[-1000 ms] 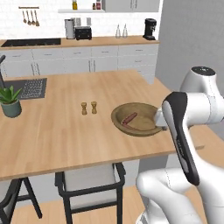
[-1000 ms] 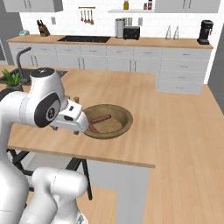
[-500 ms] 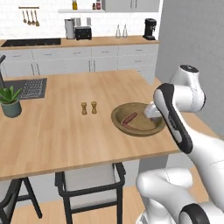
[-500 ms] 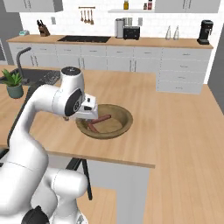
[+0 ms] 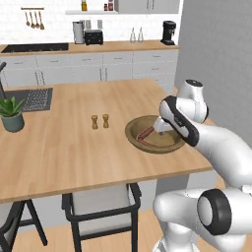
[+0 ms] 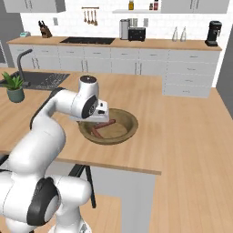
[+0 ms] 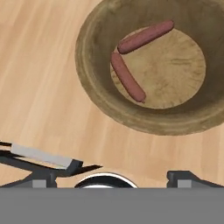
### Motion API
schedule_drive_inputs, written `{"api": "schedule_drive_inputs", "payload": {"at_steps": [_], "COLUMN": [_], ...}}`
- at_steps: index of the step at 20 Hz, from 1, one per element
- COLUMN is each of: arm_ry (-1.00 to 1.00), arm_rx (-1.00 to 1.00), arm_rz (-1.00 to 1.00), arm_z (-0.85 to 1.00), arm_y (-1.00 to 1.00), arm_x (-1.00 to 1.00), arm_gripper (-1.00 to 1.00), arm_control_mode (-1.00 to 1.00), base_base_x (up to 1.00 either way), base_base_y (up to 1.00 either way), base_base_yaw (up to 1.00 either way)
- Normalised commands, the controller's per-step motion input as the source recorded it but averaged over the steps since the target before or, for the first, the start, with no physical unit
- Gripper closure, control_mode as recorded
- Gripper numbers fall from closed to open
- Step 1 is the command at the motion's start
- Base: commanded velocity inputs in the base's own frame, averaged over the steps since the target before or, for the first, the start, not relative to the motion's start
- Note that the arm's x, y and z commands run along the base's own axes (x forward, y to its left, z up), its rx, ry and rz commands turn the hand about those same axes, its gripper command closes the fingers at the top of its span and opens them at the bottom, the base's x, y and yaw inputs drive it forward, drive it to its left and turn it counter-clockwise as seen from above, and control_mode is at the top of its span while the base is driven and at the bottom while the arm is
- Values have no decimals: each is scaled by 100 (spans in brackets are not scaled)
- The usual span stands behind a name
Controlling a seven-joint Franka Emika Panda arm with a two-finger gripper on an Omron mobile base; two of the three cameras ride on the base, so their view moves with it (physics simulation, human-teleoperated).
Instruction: Place one bun and one sausage from the bowl on each plate.
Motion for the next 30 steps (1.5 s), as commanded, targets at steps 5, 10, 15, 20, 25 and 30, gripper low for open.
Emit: {"api": "schedule_drive_inputs", "payload": {"at_steps": [5,10,15,20,25,30], "arm_ry": [9,1,2,4,1,2], "arm_rx": [0,0,0,0,0,0], "arm_rz": [4,2,1,3,1,0], "arm_z": [-55,-34,-26,-29,-17,-1], "arm_y": [0,3,1,5,3,-1], "arm_x": [62,35,26,24,25,42], "arm_gripper": [-100,-100,-100,-100,-100,-100], "arm_control_mode": [-100,-100,-100,-100,-100,-100], "base_base_x": [0,0,0,0,0,0], "base_base_y": [0,0,0,0,0,0], "base_base_yaw": [0,0,0,0,0,0]}}
